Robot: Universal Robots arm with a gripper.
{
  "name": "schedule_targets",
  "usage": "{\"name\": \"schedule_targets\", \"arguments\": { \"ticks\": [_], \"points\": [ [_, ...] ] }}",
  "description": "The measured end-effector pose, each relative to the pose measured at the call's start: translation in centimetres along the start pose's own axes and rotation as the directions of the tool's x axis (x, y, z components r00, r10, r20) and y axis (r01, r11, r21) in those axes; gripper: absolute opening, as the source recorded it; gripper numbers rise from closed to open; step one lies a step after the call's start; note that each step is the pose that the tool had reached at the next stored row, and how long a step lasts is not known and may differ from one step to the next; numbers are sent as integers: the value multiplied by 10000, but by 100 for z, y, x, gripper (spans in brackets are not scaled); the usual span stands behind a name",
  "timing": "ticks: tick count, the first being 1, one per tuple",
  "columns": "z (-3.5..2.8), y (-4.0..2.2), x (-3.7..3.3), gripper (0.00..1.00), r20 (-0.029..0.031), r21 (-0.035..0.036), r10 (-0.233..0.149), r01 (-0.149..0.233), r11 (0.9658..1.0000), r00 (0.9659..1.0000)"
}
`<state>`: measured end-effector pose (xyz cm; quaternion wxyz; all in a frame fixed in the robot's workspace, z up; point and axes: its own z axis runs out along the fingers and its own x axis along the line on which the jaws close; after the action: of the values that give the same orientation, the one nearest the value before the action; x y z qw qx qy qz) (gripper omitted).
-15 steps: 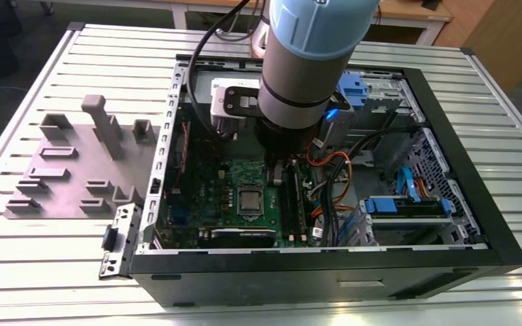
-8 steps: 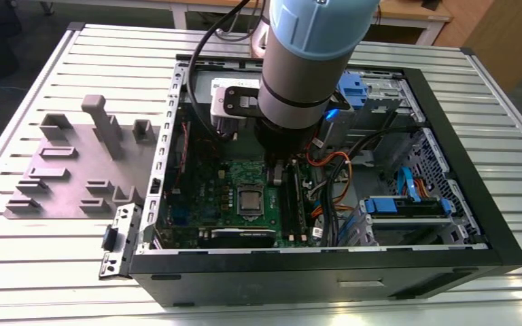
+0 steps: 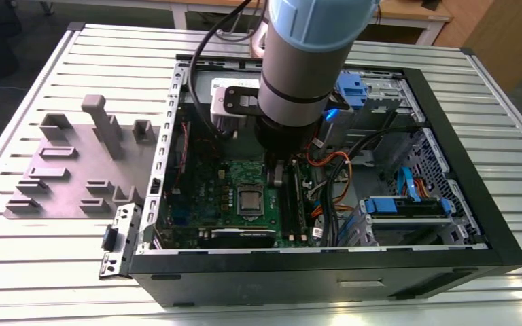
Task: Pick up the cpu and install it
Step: 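Close the cpu cover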
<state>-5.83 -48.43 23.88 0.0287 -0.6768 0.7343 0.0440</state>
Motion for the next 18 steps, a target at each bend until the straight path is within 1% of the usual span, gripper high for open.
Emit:
{"name": "schedule_targets", "arguments": {
  "ticks": [1,2,4,5,6,8,9,11,13,18],
  "points": [
    [1,0,-4,11,-80,7,1,-1,10000,10000],
    [2,0,-7,11,-120,11,1,-1,10000,9999],
    [2,1,-12,11,-251,21,5,-4,10000,9997],
    [3,0,-13,11,-288,24,4,-4,10000,9996],
    [5,0,-14,11,-308,27,4,-3,10000,9995],
    [6,1,-14,11,-330,29,5,-4,10000,9995],
    [6,1,-15,11,-354,31,6,-5,10000,9994],
    [7,1,-14,11,-421,35,8,-6,10000,9991],
    [14,1,-14,11,-461,35,8,-6,10000,9989],
    [33,11,-11,11,-495,24,-77,78,10000,9987]
  ]
}}
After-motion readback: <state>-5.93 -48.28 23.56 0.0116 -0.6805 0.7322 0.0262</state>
